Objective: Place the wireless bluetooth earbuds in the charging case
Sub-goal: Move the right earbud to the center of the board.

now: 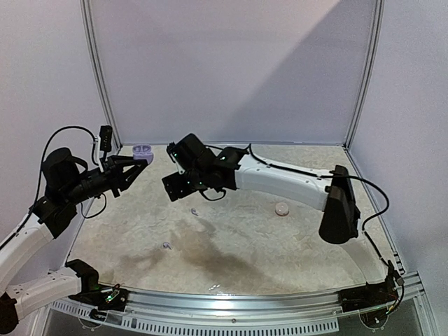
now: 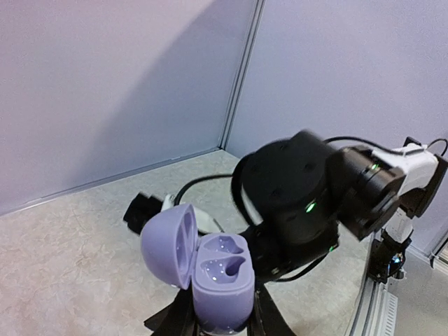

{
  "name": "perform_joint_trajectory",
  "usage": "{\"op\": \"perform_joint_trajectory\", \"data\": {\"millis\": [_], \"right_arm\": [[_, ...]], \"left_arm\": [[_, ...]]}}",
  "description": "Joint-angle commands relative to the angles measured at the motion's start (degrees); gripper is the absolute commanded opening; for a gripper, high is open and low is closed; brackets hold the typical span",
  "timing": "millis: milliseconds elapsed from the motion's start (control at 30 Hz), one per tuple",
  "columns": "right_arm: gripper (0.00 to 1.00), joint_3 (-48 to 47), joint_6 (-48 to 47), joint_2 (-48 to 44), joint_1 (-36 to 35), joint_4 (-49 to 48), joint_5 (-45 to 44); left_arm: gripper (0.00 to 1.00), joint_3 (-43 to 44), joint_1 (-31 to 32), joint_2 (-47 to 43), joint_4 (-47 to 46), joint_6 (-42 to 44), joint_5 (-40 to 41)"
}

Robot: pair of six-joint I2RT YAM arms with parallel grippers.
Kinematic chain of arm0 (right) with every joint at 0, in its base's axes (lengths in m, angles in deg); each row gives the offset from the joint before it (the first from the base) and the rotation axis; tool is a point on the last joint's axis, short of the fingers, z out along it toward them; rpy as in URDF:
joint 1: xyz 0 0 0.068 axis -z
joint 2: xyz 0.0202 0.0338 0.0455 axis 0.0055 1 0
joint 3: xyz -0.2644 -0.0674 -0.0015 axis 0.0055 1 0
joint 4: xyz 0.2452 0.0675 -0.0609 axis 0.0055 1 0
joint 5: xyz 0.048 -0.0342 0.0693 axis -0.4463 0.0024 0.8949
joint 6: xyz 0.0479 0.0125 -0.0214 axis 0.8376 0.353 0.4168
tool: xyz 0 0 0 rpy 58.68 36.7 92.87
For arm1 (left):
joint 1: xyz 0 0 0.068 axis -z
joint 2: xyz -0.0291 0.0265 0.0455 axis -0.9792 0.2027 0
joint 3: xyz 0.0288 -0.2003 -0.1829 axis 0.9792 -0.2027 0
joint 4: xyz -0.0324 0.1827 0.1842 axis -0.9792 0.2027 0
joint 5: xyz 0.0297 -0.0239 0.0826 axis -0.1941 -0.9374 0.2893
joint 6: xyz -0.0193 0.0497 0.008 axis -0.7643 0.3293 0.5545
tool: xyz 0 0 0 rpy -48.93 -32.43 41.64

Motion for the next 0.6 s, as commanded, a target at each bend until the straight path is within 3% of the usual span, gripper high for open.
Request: {"op": "perform_joint_trajectory", "data": {"millis": [0, 167, 267, 567], "right_arm": [[0.83, -3.39, 1.63, 4.71, 0.22, -3.89, -1.38], [0.73, -4.56, 6.24, 9.57, 0.95, -4.89, -3.49], [0.73, -4.61, 6.71, 11.51, 1.1, -3.33, -6.93], [0.74, -7.19, 9.17, 14.64, 1.81, 1.24, -6.59]], "left_arm": [[0.0, -0.78, -0.76, -0.77, -0.76, -1.14, 0.19], [0.0, -1.05, -0.71, -0.89, -1.29, -1.42, -0.26], [0.0, -1.25, -0.75, -0.94, -2.02, -1.73, -0.92], [0.0, -1.34, -0.82, -0.96, -2.08, -1.79, -2.29]]}}
